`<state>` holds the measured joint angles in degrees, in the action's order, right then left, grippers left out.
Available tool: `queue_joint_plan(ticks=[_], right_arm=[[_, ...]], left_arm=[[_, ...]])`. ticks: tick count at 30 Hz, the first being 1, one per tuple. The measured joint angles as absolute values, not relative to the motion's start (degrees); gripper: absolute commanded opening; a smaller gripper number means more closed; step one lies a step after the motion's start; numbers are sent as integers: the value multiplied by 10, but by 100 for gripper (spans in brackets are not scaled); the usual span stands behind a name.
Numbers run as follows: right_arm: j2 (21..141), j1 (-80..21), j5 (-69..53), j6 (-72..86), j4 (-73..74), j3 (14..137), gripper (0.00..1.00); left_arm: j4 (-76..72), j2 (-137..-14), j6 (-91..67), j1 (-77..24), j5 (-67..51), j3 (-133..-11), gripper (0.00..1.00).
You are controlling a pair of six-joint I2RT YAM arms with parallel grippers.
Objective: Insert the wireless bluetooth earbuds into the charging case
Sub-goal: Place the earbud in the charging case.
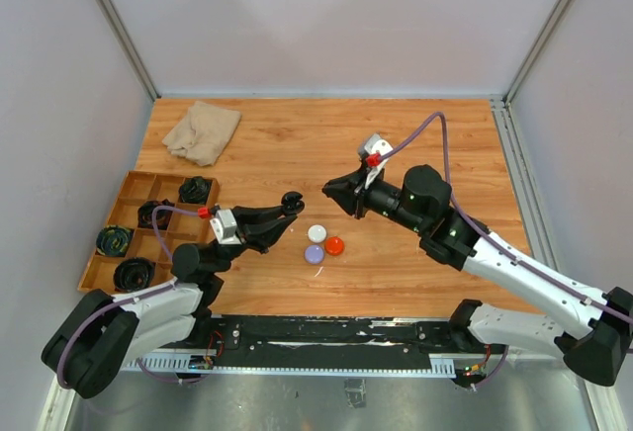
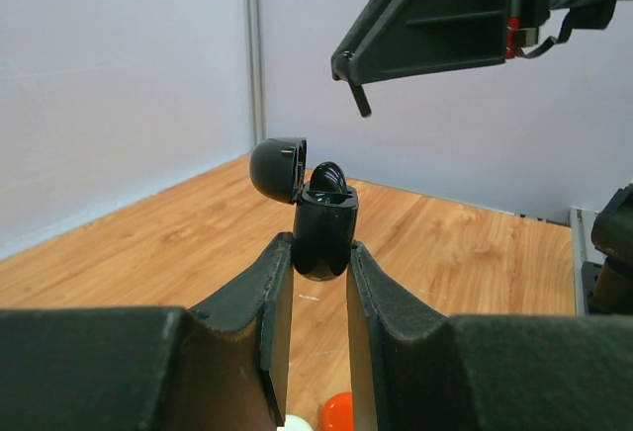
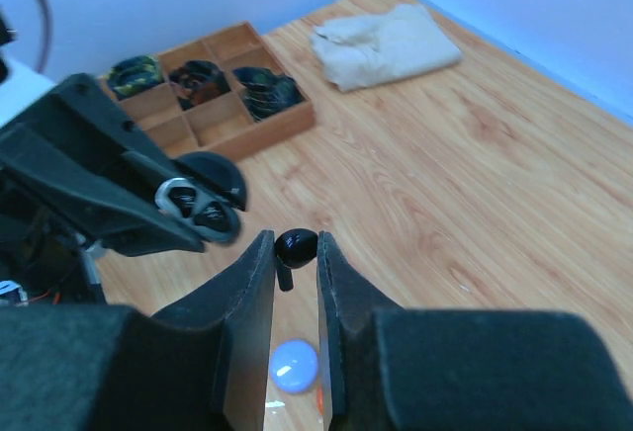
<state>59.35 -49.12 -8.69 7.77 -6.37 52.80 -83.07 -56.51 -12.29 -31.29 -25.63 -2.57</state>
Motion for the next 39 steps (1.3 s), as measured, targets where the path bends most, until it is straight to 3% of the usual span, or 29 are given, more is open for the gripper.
queue_joint_plan(ticks=[19, 39], right_arm=[[611, -594, -90, 56, -273, 467, 10], [652, -604, -88, 41, -317, 461, 9]], left_arm=[[-858, -588, -147, -313, -288, -48, 0], [-874, -591, -185, -313, -301, -54, 0]])
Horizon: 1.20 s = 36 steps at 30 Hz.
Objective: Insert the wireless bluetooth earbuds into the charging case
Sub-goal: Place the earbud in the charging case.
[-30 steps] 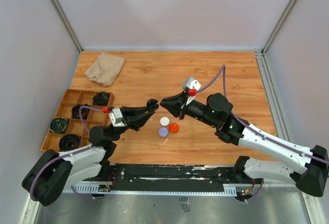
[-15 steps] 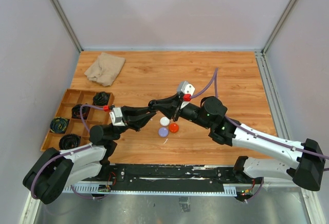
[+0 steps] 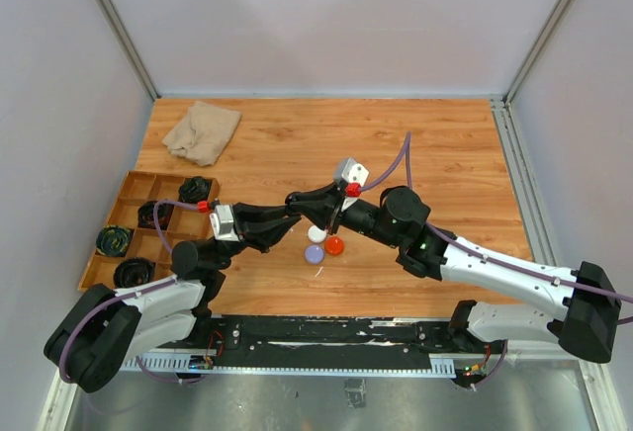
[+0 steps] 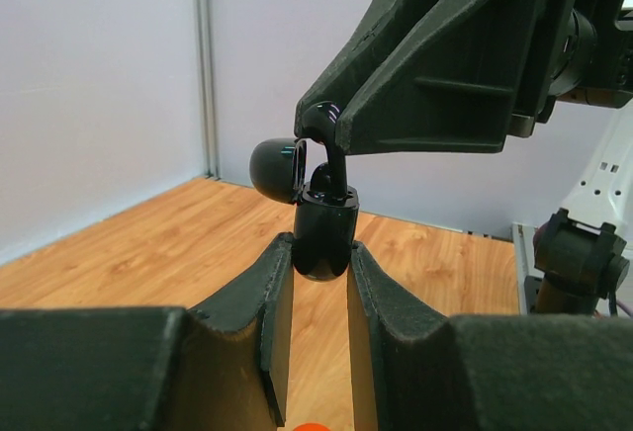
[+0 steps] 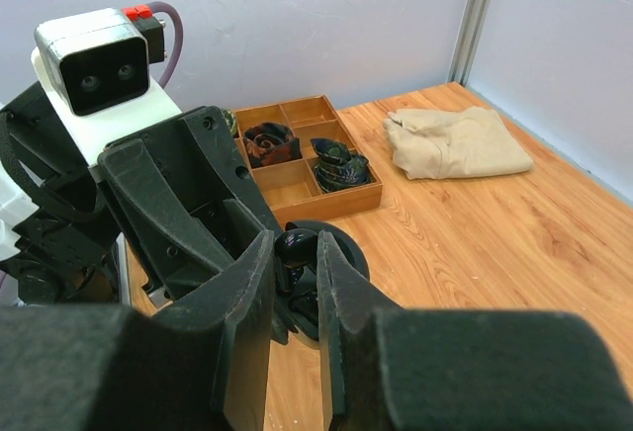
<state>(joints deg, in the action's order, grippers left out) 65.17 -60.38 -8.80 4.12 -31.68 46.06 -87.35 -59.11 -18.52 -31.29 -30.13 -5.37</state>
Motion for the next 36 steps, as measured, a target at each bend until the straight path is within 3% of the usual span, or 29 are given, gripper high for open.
queue_joint_plan(ticks=[14, 36], right_arm=[[649, -608, -79, 29, -334, 446, 10], [643, -615, -68, 26, -330, 443, 28]], left_arm=[[-873, -582, -204, -313, -291, -54, 0], [-874, -580, -199, -313, -281, -53, 0]])
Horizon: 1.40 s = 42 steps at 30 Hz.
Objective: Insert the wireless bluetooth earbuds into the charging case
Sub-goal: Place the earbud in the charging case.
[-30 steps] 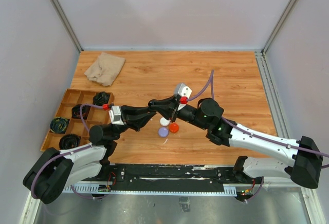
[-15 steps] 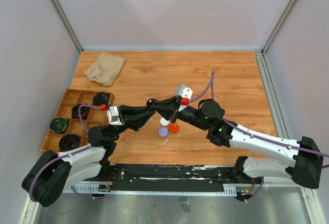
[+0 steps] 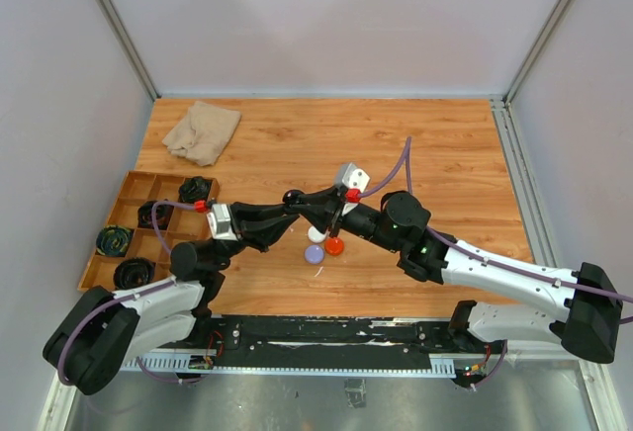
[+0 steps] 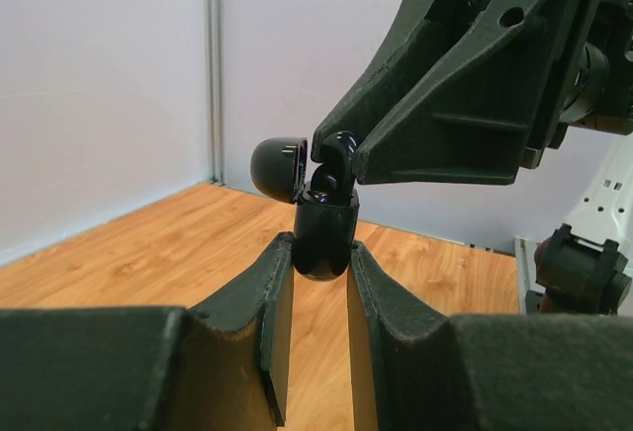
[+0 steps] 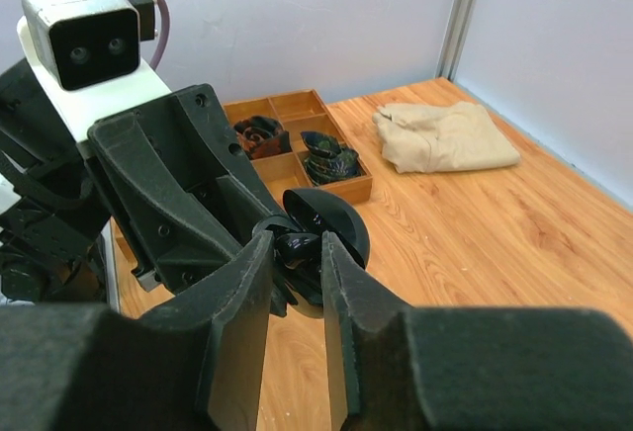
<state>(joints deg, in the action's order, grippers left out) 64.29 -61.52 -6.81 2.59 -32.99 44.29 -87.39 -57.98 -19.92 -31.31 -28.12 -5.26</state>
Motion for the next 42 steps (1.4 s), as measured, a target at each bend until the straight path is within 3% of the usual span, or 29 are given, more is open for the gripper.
queue_joint_plan(ticks=[11, 30, 42], right_arm=[[643, -615, -83, 1, -283, 446, 41], [643, -616, -212, -91, -109, 501, 42], [590, -616, -168, -120, -92, 502, 47]], left_arm=[[-874, -601, -198, -313, -277, -46, 0], [-876, -601, -168, -313, -282, -37, 0], [-875, -606, -159, -313, -307, -37, 0]])
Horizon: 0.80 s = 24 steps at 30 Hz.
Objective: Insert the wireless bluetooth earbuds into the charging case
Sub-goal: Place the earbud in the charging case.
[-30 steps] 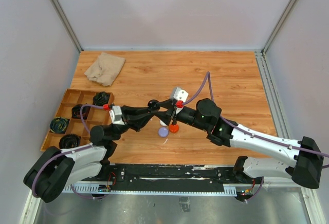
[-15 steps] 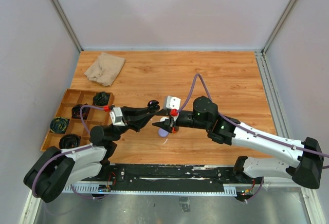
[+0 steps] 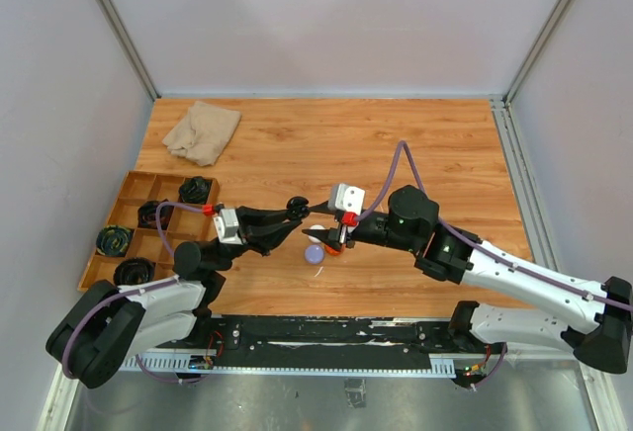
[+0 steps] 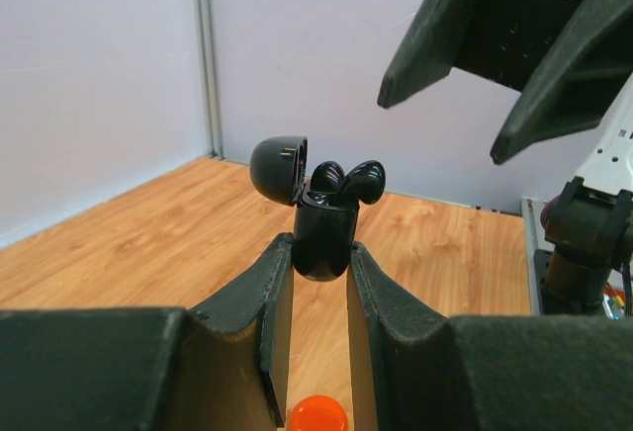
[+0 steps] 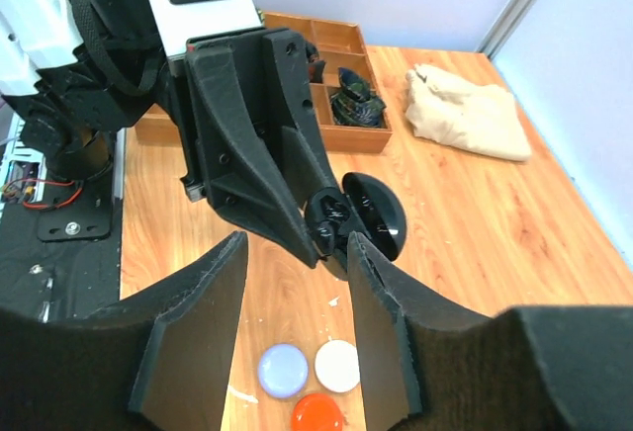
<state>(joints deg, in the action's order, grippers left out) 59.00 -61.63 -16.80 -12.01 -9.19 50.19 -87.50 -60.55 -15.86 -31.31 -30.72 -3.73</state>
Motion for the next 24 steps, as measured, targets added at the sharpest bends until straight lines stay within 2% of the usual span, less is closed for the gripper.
queue_joint_plan(ticks=[24], right_arm=[[611, -616, -135, -136, -89, 492, 45]], left_arm=[[-876, -636, -177, -313, -335, -46, 0]])
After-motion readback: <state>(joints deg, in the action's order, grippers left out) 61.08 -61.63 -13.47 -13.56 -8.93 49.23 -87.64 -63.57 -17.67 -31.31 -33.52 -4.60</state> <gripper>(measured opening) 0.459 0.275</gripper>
